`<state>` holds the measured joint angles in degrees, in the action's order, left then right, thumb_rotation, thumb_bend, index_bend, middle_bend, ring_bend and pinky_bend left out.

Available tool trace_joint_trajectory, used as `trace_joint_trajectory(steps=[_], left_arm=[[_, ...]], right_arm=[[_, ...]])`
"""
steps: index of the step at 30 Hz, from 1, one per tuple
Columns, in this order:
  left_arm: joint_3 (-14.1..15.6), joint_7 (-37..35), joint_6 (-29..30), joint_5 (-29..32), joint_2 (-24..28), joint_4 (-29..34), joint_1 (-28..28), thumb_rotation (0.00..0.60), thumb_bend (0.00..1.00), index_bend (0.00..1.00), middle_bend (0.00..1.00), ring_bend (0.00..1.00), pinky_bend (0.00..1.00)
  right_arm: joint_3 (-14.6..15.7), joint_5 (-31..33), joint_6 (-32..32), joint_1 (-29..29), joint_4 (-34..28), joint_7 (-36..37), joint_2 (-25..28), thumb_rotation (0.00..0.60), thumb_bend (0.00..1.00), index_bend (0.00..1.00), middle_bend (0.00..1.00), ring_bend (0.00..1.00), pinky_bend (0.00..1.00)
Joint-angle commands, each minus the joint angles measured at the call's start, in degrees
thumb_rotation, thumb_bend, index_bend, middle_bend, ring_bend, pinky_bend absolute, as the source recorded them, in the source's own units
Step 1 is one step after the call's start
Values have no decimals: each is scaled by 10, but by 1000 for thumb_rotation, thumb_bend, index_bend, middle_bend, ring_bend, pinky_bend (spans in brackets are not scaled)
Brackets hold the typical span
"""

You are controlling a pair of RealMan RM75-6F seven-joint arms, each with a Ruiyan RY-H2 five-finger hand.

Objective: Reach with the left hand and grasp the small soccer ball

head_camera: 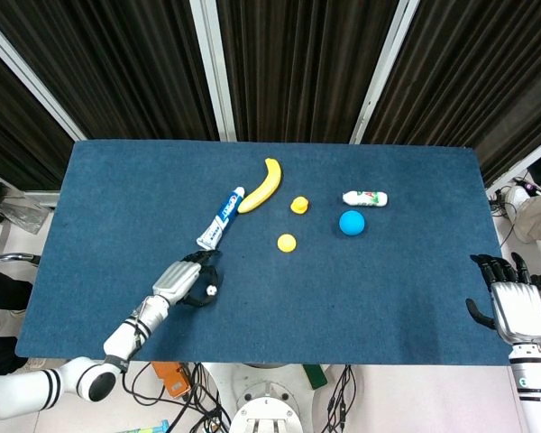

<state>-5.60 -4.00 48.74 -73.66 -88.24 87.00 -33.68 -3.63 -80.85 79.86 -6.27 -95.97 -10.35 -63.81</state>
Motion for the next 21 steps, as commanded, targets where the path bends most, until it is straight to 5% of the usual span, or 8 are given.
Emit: trace_joint_trajectory(steps=[1, 12, 21], left_arm=[[-27, 35, -6, 5, 61, 79, -24, 600, 390, 567, 68, 31, 118], [-93, 95, -54, 111, 203, 222, -93, 600, 384, 567, 68, 31, 112], [-123, 59, -86, 134, 268, 255, -125, 600, 384, 567, 68, 30, 112]], right_arm=[[1, -1, 1, 0, 0, -2, 0, 600, 430, 224, 227, 200, 40], [3, -2, 0, 1, -1, -2, 2, 600, 429, 224, 227, 200, 40], [2, 1, -2, 1, -1, 4, 5, 600, 429, 224, 227, 200, 38]])
